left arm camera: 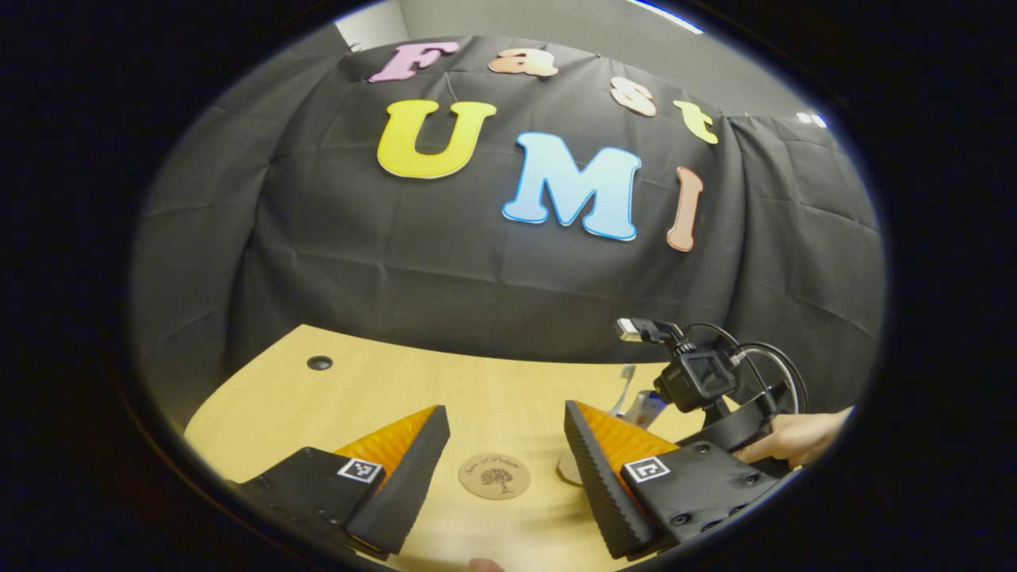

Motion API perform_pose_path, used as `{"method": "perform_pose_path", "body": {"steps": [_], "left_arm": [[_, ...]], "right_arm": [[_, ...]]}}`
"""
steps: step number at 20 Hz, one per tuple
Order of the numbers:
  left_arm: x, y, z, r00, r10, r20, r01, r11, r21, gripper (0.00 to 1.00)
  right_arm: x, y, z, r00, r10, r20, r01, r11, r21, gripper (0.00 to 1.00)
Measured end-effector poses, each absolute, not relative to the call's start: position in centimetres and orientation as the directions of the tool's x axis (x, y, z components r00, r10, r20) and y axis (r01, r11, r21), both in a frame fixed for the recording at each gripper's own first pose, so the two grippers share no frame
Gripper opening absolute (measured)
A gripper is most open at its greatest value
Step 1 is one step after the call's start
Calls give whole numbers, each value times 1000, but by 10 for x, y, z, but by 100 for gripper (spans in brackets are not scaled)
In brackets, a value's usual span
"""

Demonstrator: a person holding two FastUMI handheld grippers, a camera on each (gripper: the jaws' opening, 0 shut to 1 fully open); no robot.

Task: Put the toothbrush and toothpaste on the desktop into the cup, then pick up the cup and place it on the coaster on the desktop.

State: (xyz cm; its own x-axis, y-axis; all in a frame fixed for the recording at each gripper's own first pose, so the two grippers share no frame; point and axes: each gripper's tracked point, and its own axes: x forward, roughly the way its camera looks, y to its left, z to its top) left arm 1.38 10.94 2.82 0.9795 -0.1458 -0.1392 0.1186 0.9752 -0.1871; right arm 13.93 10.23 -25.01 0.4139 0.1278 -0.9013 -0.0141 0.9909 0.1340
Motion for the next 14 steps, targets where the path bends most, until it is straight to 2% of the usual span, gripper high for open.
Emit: {"method": "perform_pose_path", "body": {"steps": [14], "left_arm": [[-8, 175, 12, 982, -86, -168, 55, 982, -178, 94]], "right_arm": [[156, 182, -247, 397, 178, -900, -105, 983, 148, 25]]}}
